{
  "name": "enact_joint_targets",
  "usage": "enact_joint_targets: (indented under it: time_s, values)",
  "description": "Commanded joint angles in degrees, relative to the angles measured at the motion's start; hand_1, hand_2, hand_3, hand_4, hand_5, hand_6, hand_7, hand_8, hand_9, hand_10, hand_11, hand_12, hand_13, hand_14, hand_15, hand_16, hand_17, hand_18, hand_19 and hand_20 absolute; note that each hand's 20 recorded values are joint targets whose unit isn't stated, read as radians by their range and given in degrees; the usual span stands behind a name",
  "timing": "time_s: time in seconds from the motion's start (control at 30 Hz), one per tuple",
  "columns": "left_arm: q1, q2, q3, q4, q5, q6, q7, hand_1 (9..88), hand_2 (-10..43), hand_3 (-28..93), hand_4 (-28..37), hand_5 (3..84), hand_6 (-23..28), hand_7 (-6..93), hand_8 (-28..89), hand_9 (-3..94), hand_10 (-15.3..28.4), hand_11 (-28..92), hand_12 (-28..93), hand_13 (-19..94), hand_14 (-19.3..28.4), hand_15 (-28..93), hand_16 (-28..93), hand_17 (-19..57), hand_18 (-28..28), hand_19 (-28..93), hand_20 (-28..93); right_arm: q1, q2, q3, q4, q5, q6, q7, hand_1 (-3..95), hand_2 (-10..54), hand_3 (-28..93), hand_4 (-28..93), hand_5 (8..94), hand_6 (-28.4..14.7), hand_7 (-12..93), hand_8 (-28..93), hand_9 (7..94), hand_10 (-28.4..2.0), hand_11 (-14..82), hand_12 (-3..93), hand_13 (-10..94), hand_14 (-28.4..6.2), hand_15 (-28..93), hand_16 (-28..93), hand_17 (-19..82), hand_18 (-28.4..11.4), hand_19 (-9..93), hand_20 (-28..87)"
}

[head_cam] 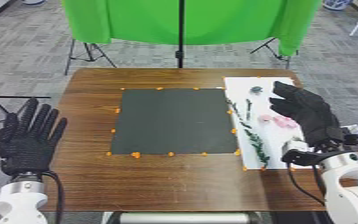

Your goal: Arrange flowers

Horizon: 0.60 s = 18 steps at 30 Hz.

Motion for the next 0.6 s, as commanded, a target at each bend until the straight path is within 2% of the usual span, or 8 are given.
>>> enact_joint_targets:
  time_s: [0.03,0.07,0.17,0.27,0.3,0.37,0.47,0.6]
  values:
    - [0.6,-0.40,0.33,0.03,-0.60,-0.28,-0.10,22.5,13.9,76,-28.3,36.1,4.3,6.4,-9,27.9,9.8,8,6,19,7.1,9,-5,-2.7,9.7,16,12,-0.1,0.4,0.5,-0.4,-0.9,0.8,0.7,13.5,8.6,79,-26,46.1,-2.4,11,-11,41.0,-11.1,4.3,8.6,35,-15.5,11,15,11,-16.9,22,14]
    - [0.5,-0.43,0.27,0.07,-0.78,-0.26,-0.07,22.5,13.9,76,-28.3,36.1,4.3,6.4,-9,27.9,9.8,8,6,19,7.1,9,-5,-2.7,9.7,16,12,0.0,0.4,0.6,-0.5,-1.2,0.9,1.4,13.9,8.4,79,-26,46.1,-2.5,11,-11,40.9,-12.0,4.3,8.8,35,-15.5,11,15,11,-17.0,25,15]
    - [0.6,-0.45,0.10,0.09,-1.30,-0.59,0.04,22.5,13.9,76,-28.3,36.5,4.5,6.9,-9,28.5,10.3,9,6,21,7.7,10,-4,-2.8,9.7,17,12,-0.3,0.7,0.1,-1.5,-4.9,4.6,4.6,17.4,5.8,79,-26,46.7,-3.8,11,-11,41.4,-14.2,4.4,9.6,44,-15.0,16,20,11,-18.7,47,25]
    - [0.6,-0.49,0.17,0.07,-1.37,-0.37,0.04,22.5,13.9,76,-28.3,37.1,4.9,7.1,-9,29.2,10.6,10,7,22,8.3,11,-4,-2.8,9.9,17,12,0.1,1.3,-1.0,-2.7,-12.5,9.9,9.6,22.3,1.2,79,-25,48.3,-5.1,11,-11,45.6,-14.4,7.5,11.4,49,-14.0,34,21,13,-19.5,59,29]
    - [0.4,-0.49,0.27,0.17,-1.41,-0.33,-0.07,22.5,13.9,76,-28.3,37.3,4.9,7.2,-9,29.3,10.6,10,7,22,8.4,12,-4,-2.8,9.9,17,12,0.0,1.5,-1.0,-3.2,-15.5,11.0,11.3,24.0,-0.6,79,-25,49.5,-5.5,11,-11,49.2,-14.6,10.8,13.2,50,-13.9,45,20,15,-19.7,63,31]
    - [0.3,-0.52,0.47,0.24,-1.42,-0.44,-0.18,22.5,13.9,76,-28.3,37.5,4.9,7.4,-9,29.8,10.7,10,7,22,8.6,12,-4,-2.8,10.0,17,12,0.2,2.0,-1.5,-4.0,-22.1,13.5,16.5,28.3,-5.4,77,-25,53.0,-6.0,12,-12,58.0,-15.3,26.4,19.7,52,-14.7,69,25,18,-20.8,71,36]
    - [0.2,-0.56,0.56,0.31,-1.58,-0.45,-0.33,22.4,13.9,76,-28.3,38.1,5.1,7.6,-8,30.6,10.8,10,8,23,8.8,12,-4,-2.9,10.1,17,12,0.2,3.0,-3.3,-4.6,-36.9,16.3,25.2,32.8,-9.3,74,-26,60.0,-4.7,14,-12,64.9,-15.5,46.0,27.8,59,-14.4,81,33,24,-23.1,80,41]
    - [0.7,-0.59,0.19,0.01,-1.52,-0.18,-0.11,22.5,14.0,76,-28.3,38.6,5.2,7.9,-8,31.2,10.9,10,8,24,8.9,13,-4,-2.8,10.1,17,12,3.2,3.9,-8.4,-4.1,-50.9,12.7,34.0,35.8,-9.5,71,-28,67.6,-3.5,16,-12,68.2,-14.9,54.9,33.2,64,-13.8,84,36,29,-24.3,85,44]
